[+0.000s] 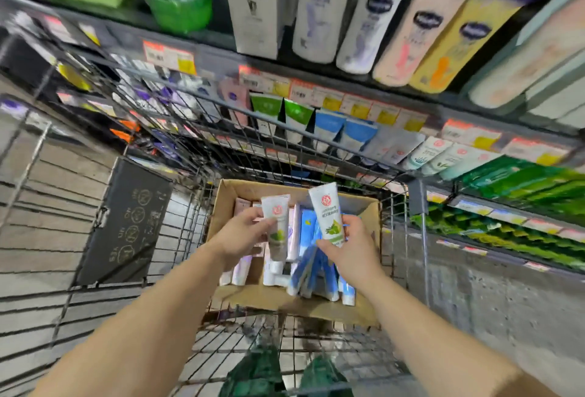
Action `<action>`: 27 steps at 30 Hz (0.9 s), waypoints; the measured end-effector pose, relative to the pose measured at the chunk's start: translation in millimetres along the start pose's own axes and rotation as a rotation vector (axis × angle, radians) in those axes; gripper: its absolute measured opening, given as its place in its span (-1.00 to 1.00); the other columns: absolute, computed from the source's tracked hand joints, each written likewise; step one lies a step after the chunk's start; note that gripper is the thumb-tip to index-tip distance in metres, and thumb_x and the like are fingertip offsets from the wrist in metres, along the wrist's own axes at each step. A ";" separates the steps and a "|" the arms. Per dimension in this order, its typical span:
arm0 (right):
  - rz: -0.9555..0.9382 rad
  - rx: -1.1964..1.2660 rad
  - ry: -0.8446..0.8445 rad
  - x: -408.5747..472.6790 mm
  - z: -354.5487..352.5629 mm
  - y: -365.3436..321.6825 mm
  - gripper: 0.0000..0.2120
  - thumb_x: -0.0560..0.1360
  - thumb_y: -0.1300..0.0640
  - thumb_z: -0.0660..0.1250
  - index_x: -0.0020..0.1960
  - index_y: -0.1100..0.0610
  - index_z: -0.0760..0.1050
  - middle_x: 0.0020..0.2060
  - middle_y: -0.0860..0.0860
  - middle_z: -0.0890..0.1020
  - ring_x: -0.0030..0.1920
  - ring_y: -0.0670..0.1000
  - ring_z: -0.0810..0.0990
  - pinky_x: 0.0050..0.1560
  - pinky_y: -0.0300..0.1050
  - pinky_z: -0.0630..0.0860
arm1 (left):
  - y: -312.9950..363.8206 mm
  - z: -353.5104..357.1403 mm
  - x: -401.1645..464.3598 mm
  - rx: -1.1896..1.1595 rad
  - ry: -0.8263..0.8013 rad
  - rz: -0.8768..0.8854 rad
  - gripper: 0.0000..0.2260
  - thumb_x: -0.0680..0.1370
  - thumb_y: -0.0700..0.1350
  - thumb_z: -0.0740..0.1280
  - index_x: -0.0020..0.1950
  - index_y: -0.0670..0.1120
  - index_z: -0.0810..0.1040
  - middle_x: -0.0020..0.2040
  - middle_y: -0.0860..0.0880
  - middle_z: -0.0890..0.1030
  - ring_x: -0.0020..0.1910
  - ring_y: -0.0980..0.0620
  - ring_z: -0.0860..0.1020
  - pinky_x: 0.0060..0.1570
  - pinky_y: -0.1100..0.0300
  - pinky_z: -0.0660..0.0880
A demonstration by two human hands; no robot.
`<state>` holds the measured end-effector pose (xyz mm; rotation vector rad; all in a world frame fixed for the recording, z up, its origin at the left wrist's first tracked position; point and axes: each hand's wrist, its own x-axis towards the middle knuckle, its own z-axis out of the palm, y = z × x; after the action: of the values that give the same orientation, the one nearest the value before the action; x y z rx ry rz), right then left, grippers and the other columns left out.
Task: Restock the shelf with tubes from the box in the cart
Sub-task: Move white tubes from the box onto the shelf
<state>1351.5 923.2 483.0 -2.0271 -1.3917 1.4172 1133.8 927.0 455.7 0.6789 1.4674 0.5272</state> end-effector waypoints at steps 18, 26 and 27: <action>-0.236 0.397 0.600 -126.6 -327.5 11.2 -0.68 0.42 0.11 0.49 0.09 -0.01 0.44 -0.07 -0.07 0.62 -0.07 -0.03 0.58 -0.11 -0.19 0.41 | 251.2 318.0 -123.9 0.127 -0.461 0.573 -0.81 0.57 -0.18 0.33 0.18 -0.10 0.48 -0.03 -0.07 0.63 -0.13 -0.01 0.64 -0.04 -0.16 0.58; -0.240 0.475 0.810 -219.0 -539.7 146.0 -0.62 0.47 0.13 0.45 0.19 -0.05 0.36 -0.01 -0.12 0.56 -0.02 -0.08 0.54 -0.06 -0.23 0.42 | 270.3 588.2 -186.5 0.172 -0.594 0.650 -0.75 0.53 -0.23 0.38 0.20 -0.08 0.55 0.09 -0.06 0.67 0.02 -0.07 0.66 -0.09 0.03 0.61; -0.241 0.472 0.846 -231.2 -563.5 160.2 -0.63 0.48 0.13 0.45 0.18 -0.07 0.35 0.00 -0.11 0.57 -0.02 -0.08 0.55 -0.07 -0.24 0.43 | 273.8 618.1 -195.7 0.168 -0.626 0.674 -0.75 0.54 -0.25 0.37 0.20 -0.08 0.55 0.10 -0.07 0.67 0.04 -0.07 0.66 -0.07 0.02 0.61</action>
<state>1902.8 802.3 762.6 -1.7303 -0.7924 0.5671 1761.5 927.6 773.9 1.3487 0.6750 0.6258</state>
